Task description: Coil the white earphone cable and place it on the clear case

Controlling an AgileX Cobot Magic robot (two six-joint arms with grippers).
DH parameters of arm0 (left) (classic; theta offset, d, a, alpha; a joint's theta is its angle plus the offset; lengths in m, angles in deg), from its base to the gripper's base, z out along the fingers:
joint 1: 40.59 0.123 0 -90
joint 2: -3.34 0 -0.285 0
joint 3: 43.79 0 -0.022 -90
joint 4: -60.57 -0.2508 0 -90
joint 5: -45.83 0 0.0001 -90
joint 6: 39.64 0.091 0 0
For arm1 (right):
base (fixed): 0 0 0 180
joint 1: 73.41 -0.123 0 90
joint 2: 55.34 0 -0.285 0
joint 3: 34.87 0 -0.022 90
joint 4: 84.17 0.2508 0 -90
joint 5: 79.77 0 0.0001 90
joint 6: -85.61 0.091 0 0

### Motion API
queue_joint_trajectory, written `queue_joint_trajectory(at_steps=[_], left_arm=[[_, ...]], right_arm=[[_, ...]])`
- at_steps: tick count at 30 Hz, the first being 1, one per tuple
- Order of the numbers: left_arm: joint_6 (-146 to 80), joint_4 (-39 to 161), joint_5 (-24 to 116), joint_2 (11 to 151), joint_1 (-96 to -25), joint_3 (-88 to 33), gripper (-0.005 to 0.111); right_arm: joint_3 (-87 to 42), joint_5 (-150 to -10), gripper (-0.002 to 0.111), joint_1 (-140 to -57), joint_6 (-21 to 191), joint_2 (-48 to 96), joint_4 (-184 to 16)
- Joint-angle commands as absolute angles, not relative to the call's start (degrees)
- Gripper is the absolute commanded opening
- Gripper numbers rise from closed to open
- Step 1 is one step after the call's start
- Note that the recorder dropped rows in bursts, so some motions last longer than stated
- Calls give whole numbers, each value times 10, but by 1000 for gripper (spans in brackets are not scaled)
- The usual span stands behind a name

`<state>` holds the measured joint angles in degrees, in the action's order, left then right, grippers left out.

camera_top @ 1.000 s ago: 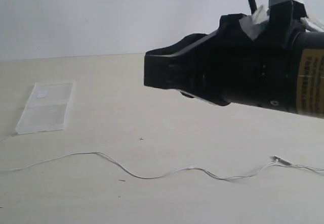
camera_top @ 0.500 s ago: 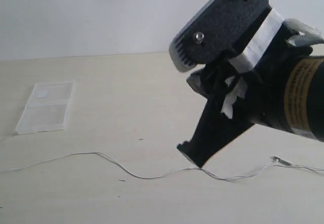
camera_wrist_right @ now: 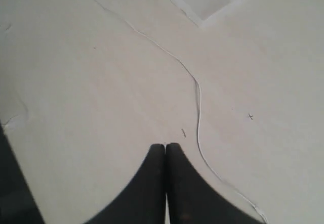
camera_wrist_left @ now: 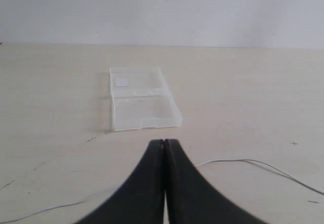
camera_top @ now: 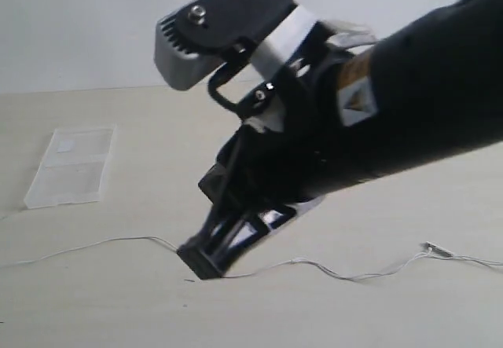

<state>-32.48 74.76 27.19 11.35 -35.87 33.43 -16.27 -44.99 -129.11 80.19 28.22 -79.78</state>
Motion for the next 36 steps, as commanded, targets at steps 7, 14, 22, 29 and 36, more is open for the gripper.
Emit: queue_joint_trajectory(at_steps=[7,14,22,29,36], left_arm=[[-326,747,272,111,-359,334,0],[-326,747,272,111,-359,334,0],[-326,747,272,111,-359,334,0],[-326,747,272,111,-359,334,0],[-326,747,272,111,-359,334,0]], right_arm=[[-240,-599,37,-1272,812,521,-805],[-337,-577,45,-1242,914,651,-859],[-396,-540,47,-1234,889,713,-837],[-407,-529,47,-1234,871,740,-821],[-407,-536,47,-1234,856,756,-790]])
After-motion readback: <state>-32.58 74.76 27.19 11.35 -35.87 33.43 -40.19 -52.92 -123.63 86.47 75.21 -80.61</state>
